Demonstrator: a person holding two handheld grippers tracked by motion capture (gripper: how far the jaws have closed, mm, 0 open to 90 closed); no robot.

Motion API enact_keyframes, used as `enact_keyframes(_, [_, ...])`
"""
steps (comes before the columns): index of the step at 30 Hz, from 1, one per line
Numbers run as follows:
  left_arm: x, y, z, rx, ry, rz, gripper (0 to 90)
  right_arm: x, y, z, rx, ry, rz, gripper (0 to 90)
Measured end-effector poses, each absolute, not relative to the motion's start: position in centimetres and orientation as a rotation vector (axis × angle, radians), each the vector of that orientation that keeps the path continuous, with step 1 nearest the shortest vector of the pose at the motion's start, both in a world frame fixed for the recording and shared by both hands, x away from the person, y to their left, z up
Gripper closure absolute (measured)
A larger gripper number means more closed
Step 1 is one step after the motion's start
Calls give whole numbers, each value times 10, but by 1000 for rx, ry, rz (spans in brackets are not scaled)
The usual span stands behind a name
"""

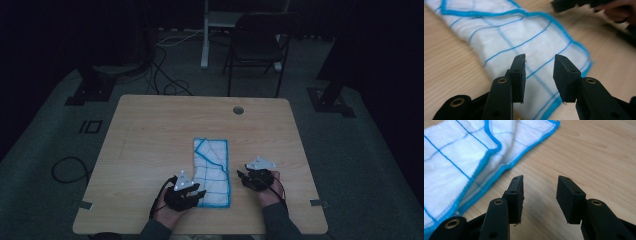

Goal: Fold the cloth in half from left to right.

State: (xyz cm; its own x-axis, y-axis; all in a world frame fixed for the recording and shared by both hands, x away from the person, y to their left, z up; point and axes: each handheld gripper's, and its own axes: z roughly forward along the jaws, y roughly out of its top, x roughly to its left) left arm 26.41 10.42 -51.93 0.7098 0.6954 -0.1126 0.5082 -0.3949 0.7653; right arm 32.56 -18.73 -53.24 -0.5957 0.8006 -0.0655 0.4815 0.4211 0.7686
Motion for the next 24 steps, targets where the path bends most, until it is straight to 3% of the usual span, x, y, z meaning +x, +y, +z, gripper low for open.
enact_keyframes(24, [275, 122, -545, 2080, 973, 347, 628, 351, -140, -517, 939, 2287, 1087, 587])
